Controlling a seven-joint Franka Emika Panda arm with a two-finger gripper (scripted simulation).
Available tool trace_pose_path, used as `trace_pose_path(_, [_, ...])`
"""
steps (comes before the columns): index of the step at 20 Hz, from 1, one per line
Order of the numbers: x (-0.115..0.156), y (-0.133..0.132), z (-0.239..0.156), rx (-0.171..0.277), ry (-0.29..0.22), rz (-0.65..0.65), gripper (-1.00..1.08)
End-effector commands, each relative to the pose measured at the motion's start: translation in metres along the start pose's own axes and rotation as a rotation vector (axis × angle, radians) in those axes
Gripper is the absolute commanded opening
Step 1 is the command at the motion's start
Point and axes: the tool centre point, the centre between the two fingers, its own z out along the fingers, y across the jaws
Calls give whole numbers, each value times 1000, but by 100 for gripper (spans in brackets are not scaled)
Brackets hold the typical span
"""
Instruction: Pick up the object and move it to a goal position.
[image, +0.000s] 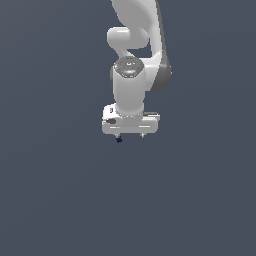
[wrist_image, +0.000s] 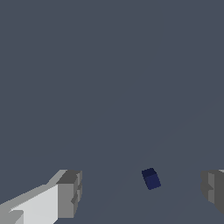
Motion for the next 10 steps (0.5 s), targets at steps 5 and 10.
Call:
trace_pose_path(5, [0, 0, -1, 3, 2, 8, 100])
trace_pose_path(10, [-2, 1, 3, 4, 2, 43, 100])
